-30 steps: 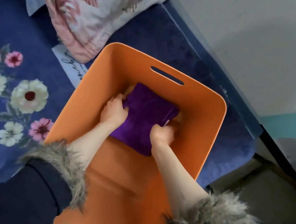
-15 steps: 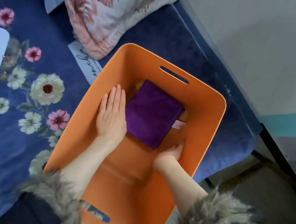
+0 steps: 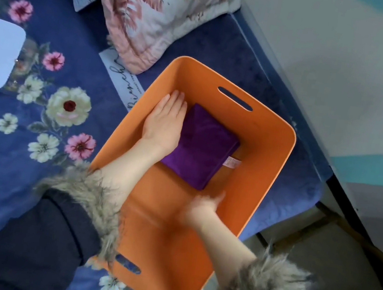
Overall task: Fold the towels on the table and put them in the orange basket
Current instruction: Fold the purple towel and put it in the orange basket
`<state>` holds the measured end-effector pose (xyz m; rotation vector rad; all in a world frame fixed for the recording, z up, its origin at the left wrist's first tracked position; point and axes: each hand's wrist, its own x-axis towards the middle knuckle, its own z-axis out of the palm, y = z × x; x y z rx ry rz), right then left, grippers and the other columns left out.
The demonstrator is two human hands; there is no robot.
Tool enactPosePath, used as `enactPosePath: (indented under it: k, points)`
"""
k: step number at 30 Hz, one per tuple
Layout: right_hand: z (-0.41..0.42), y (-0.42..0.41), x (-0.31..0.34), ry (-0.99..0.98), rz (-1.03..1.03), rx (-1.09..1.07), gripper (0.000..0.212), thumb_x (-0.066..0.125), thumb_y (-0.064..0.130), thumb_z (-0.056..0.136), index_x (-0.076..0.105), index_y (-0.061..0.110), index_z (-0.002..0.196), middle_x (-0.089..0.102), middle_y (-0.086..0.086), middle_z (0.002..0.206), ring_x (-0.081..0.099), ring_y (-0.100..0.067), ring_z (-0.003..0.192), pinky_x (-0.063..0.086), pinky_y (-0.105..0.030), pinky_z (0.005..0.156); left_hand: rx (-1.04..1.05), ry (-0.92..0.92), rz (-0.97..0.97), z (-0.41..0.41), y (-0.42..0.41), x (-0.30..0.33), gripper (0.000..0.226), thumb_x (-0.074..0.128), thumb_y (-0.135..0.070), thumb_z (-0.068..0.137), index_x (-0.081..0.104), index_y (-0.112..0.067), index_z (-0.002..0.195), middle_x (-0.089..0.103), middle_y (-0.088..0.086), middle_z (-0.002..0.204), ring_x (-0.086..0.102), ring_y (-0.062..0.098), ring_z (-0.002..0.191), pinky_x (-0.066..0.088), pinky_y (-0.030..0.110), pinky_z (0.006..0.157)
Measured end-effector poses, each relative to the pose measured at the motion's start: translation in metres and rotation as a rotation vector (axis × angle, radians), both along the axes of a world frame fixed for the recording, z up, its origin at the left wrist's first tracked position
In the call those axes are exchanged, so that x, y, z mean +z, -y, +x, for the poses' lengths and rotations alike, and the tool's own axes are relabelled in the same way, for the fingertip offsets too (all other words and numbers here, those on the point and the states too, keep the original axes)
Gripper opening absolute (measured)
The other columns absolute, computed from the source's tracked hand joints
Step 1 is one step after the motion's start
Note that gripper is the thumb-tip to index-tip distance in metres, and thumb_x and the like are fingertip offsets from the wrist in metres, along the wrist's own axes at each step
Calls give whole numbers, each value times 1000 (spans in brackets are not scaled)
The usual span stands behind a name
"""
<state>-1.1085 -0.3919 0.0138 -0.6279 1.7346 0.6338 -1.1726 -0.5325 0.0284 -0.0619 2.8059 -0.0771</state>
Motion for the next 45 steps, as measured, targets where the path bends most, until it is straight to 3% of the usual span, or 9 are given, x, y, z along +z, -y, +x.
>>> enactPosePath:
  k: [3,6,10,12,16,20,32,40,45]
  points:
    - [-35,-1,28,-300,-280,149,52,25,32,100,19,17,149,10,-11,157,0,-31,145,-9,-59,112,148,-32,147,38,-13,15,61,41,-15,93,17,-9,149,2,12,158,-6,27,145,-8,40,117]
    - [-74,-1,55,-529,-539,249,56,40,31,97,22,17,148,11,-13,157,0,-31,145,-7,-57,112,322,-143,199,91,-26,30,64,56,-10,85,31,-7,144,14,18,155,4,33,145,3,47,118]
    - [-103,2,77,-836,-817,245,48,61,13,84,51,6,130,43,-20,141,33,-38,135,20,-59,110,443,-350,147,124,-32,49,72,62,-4,78,32,-6,143,21,19,154,11,34,144,3,54,115]
    - [-113,2,87,-912,-835,179,50,57,8,84,47,4,132,42,-20,140,34,-38,135,21,-61,108,529,-380,120,126,-26,55,73,60,-2,80,27,-7,145,21,18,153,14,33,143,4,54,115]
    - [-119,3,95,-872,-780,62,63,48,3,89,21,5,146,29,-17,148,30,-40,134,27,-61,103,697,-434,114,118,-7,58,70,58,10,74,39,-7,139,56,17,119,56,36,103,43,47,84]
    - [-121,5,96,-896,-785,-53,62,45,3,92,18,4,148,31,-21,146,40,-41,122,37,-54,96,715,-504,175,114,8,56,69,54,20,64,52,-8,126,59,17,92,58,37,81,46,45,70]
    - [-99,-52,85,-1112,-792,-472,58,42,-5,82,35,-2,140,54,-26,115,52,-44,96,43,-51,75,377,-485,220,32,32,64,67,49,19,63,58,-12,122,60,15,88,58,35,84,42,44,67]
    - [-90,-63,83,-1080,-786,-583,65,60,10,83,33,1,141,53,-23,118,52,-41,94,43,-47,71,243,-524,180,23,32,57,59,50,14,73,55,-13,126,59,12,89,57,33,77,42,41,66]
    - [-87,-66,88,-1002,-771,-612,68,59,23,87,28,5,145,49,-21,125,49,-39,104,42,-49,78,228,-425,146,31,28,58,62,64,-3,79,43,-15,136,58,11,105,56,32,93,42,43,80]
